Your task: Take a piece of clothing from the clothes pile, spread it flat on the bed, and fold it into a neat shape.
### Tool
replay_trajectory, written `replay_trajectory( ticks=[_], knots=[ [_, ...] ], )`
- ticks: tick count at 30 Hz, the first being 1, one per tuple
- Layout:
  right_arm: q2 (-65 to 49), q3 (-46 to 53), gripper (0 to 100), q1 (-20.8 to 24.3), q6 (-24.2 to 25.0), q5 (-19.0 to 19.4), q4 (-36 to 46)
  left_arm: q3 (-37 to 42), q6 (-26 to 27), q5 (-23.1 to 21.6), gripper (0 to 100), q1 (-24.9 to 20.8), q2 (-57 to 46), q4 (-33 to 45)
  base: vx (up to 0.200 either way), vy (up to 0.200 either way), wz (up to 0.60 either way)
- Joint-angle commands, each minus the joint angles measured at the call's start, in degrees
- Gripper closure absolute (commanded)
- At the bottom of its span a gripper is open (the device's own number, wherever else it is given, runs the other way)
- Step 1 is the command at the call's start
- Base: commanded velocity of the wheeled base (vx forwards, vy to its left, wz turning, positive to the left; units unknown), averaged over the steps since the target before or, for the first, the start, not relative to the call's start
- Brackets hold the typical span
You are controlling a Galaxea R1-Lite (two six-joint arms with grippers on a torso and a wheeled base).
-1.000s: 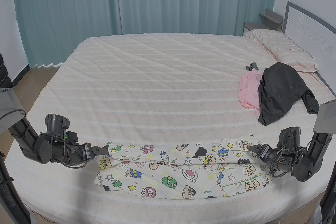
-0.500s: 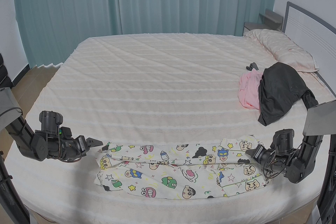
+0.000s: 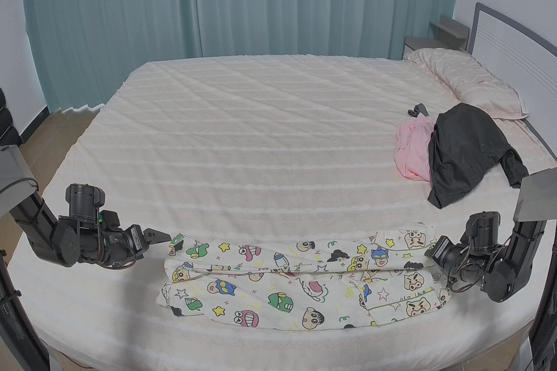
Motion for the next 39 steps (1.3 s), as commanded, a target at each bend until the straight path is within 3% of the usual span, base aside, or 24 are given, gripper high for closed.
replay_trajectory(
  ticks=[1, 9, 12, 13, 22, 39],
  knots=[
    [-0.3, 0.4, 100, -0.3, 0.0, 0.0, 0.0, 0.1, 0.0, 0.0, 0, -0.2, 0.1, 0.0, 0.0, 0.0, 0.0],
    [0.9, 2.2, 100, -1.0, -2.9, 0.1, 0.4, 0.3, -0.3, 0.0, 0, -0.8, -0.4, 0.1, 0.0, 0.0, 0.0],
    [1.0, 2.5, 100, -1.0, -3.7, 0.3, 0.3, 0.1, -2.8, 0.0, 0, -1.5, -0.7, 0.1, 0.0, 0.0, 0.0],
    [1.1, 2.5, 0, -1.0, -3.7, 0.3, 0.2, 0.0, -4.1, 0.0, 0, -2.0, -1.1, 0.0, 0.0, 0.0, 0.0],
    [0.4, 2.9, 0, -1.0, -3.6, 0.1, -0.1, -3.8, -10.5, 0.6, 0, -6.6, -2.0, 0.2, 0.0, 0.0, 0.0],
    [0.4, 4.6, 0, -0.8, -3.6, 0.0, -4.0, -7.4, -10.1, 1.7, 0, -9.5, 6.2, 0.5, 0.0, 0.0, 0.0]
  ],
)
